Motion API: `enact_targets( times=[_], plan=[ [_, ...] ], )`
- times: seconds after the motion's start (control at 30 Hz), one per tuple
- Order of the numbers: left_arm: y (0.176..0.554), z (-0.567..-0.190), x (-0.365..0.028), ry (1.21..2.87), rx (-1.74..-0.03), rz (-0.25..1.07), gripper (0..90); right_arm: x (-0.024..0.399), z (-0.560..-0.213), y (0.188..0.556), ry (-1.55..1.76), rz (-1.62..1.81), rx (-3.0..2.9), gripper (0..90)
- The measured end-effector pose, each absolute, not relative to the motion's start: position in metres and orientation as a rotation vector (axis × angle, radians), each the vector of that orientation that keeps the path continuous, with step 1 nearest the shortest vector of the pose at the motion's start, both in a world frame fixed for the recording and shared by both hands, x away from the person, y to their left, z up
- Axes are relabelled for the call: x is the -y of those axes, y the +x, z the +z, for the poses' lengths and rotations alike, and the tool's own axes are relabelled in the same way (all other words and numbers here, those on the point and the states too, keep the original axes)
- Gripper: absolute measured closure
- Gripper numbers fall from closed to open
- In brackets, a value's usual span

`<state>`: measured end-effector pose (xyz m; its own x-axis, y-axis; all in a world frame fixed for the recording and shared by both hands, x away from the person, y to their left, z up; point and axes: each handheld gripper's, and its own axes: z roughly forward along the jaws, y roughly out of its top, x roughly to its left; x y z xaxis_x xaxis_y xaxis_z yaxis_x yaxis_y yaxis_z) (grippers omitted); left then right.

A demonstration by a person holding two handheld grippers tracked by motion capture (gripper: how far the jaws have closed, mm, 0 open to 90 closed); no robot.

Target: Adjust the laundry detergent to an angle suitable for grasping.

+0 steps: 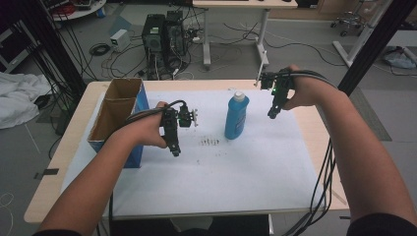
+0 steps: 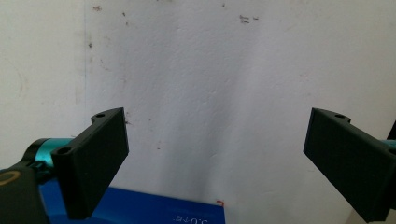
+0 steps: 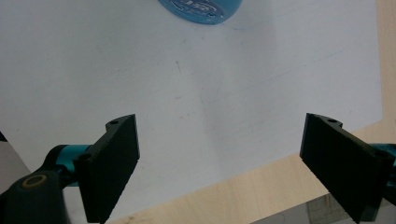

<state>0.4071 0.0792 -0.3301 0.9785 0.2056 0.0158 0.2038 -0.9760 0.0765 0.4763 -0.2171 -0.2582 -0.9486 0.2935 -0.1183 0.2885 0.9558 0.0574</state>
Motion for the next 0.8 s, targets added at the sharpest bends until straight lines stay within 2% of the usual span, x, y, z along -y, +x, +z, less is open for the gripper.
enact_targets(
  times=[0.67, 0.8],
  plan=[
    [0.4006, -0.3268, -0.0783, 3.047, -0.330, 0.057, 6.6, 0.2257, -0.2599, 0.4691, 0.474, 0.067, -2.979, 11.0],
    [0.3984, -0.3232, -0.0805, 2.998, -0.340, 0.045, 6.6, 0.2264, -0.2590, 0.4687, 0.465, 0.073, -2.976, 11.0]
  ],
)
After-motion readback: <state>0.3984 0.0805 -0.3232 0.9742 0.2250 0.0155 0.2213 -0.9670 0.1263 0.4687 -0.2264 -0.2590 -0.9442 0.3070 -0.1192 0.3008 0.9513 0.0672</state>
